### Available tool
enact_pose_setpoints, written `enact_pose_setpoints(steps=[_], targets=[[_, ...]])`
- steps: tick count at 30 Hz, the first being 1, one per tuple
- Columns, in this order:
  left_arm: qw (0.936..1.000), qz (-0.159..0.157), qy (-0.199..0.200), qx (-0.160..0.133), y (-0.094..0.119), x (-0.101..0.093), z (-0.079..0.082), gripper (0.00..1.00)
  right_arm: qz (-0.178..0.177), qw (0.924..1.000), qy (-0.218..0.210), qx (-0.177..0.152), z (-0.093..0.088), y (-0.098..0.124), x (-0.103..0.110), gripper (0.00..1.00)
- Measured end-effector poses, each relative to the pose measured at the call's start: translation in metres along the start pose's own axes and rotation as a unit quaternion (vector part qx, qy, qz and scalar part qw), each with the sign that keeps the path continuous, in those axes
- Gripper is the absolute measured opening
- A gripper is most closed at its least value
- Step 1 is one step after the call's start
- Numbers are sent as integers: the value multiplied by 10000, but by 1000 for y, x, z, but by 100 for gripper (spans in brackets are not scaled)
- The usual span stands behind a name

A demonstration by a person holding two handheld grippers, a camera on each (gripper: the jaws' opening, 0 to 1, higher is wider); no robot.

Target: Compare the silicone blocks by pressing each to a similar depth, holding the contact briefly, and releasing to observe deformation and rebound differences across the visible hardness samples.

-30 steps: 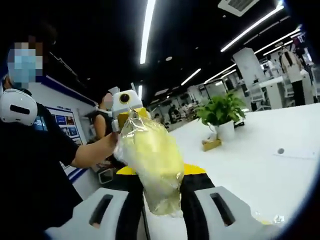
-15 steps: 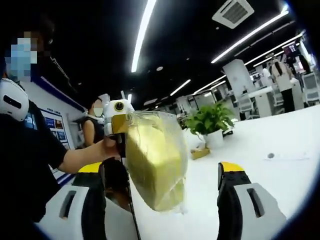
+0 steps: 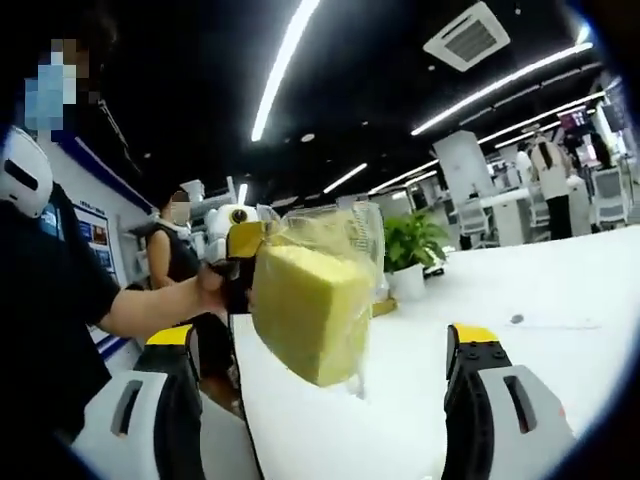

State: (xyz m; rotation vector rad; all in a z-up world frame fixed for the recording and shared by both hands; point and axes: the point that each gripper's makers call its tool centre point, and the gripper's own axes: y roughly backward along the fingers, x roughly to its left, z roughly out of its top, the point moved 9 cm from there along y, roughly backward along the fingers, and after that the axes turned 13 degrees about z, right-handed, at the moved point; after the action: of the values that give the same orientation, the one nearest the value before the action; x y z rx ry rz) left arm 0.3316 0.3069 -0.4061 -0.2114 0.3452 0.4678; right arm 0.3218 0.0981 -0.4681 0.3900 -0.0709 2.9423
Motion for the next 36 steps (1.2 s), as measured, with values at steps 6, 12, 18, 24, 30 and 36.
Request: enact_pose_setpoints(steps=[6, 12, 18, 24, 30, 36], targets=[[9995, 229, -9, 223, 3, 8, -15, 0, -239, 9983, 482, 237, -7, 17, 7, 96], [9982, 373, -36, 474, 6, 14, -30, 0, -318, 9979, 559, -37, -9, 37, 14, 96], [9976, 432, -31, 533, 7, 14, -35, 0, -571, 9965, 616, -8, -12, 54, 17, 96], [9974, 471, 31, 546, 7, 17, -37, 0, -849, 9948, 554, -35, -17, 74, 25, 96], [9966, 550, 97, 607, 9, 21, -46, 0, -1368, 9895, 462, -103, -36, 110, 32, 96], [9953, 676, 269, 641, 13, 27, -55, 0, -1867, 9819, 302, 121, -59, 144, 33, 96]])
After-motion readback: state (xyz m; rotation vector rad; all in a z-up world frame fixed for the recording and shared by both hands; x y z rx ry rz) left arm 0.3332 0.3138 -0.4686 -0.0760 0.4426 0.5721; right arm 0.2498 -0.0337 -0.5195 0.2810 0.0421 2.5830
